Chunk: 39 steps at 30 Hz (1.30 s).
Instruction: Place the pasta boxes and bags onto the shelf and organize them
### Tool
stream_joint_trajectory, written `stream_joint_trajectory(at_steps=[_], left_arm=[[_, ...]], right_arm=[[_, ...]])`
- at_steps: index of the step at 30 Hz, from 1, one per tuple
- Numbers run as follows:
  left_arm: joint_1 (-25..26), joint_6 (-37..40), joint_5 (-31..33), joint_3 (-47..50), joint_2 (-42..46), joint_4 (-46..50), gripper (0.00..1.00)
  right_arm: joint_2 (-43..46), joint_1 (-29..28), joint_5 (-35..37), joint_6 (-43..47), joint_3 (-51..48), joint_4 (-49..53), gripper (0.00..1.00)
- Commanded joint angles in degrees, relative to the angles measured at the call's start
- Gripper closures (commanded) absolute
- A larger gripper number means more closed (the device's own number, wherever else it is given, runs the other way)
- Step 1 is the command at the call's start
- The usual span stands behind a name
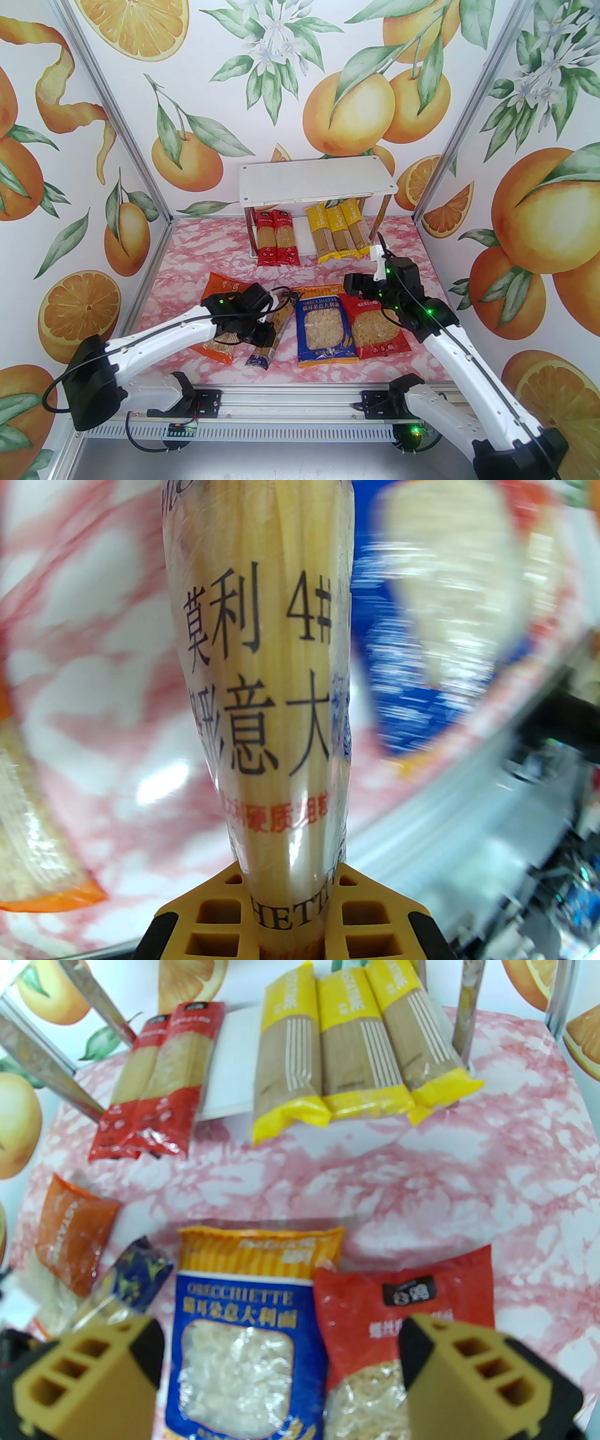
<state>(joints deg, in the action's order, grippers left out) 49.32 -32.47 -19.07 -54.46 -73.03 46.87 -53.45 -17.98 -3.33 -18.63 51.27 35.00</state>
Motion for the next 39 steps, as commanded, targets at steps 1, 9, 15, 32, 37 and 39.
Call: stream_joint_trajectory(at_steps=[1, 9, 15, 32, 37, 39], left_arm=[[0.3, 1.3, -8.0, -6.7, 2.6, -7.1, 1.0], [-1.5, 0.6, -4.9, -16.2, -6.0, -18.2, 1.0], [-3.9, 0.9, 1.5, -24.7, -16.9, -23.3, 1.0], [-9.0, 3.9, 17.5, -55.5, -42.8, -16.9, 1.0], [-8.9, 2.4, 21.2, -64.6, -49.0, -15.7, 1.0], [-8.9, 2.1, 23.1, -67.3, -50.7, -14.8, 1.0]], right_arm=[[0.3, 0.2, 1.4, -1.0, 2.4, 0.9, 0.13], [-0.6, 0.2, 0.4, -1.2, 4.5, 1.0, 0.13], [-2.3, 0.2, -0.2, -0.1, 6.9, 1.7, 0.13], [-10.9, 0.5, -6.2, 4.1, 16.3, 3.8, 0.1], [-12.6, 0.8, -7.4, 4.8, 18.1, 4.4, 0.1], [-13.0, 0.9, -7.6, 4.9, 18.3, 4.4, 0.1]])
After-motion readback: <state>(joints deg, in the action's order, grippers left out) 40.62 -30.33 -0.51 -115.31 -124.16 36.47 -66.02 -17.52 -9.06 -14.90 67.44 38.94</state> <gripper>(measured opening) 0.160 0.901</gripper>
